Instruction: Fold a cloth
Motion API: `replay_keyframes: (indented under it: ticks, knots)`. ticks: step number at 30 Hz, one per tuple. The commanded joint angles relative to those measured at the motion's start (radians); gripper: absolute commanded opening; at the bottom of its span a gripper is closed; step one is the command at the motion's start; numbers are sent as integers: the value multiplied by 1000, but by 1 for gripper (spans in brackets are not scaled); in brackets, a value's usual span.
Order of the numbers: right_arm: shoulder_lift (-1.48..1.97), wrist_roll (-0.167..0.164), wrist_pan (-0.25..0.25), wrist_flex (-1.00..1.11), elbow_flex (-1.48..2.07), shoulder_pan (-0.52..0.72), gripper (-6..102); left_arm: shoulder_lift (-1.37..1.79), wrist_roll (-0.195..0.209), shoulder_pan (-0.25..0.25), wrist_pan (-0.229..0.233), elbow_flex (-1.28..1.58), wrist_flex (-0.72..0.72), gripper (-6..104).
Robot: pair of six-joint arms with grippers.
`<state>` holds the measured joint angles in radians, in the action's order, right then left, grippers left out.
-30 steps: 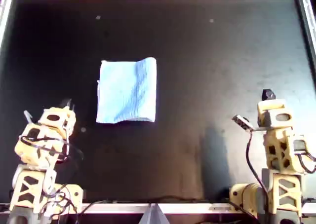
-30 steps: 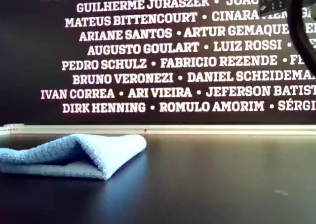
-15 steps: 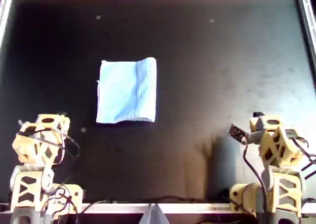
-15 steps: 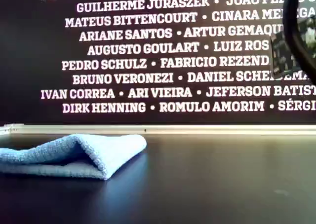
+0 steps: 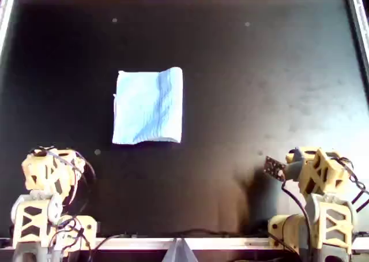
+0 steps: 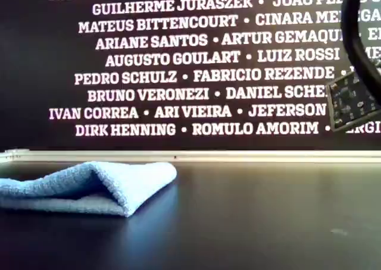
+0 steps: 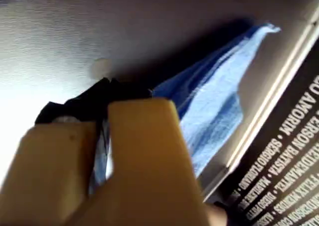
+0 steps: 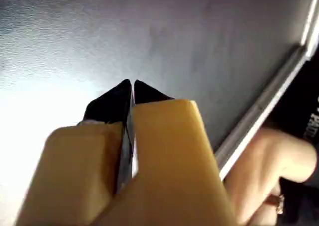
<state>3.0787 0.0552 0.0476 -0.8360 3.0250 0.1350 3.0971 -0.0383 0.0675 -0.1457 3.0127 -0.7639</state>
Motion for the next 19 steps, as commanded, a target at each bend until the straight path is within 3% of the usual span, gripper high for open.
replay_keyframes:
  ticks: [1, 5, 19]
  knots:
    - [38, -3, -5, -17, 15, 18, 2, 20, 3, 12, -6, -14, -34, -1]
    - [38, -3, -5, -17, 15, 23, 2, 18, 3, 11, -5, -14, -95, -1]
    - [29, 12, 0, -15, 15, 0, 2, 12, -8, 12, 11, -14, -95, -1]
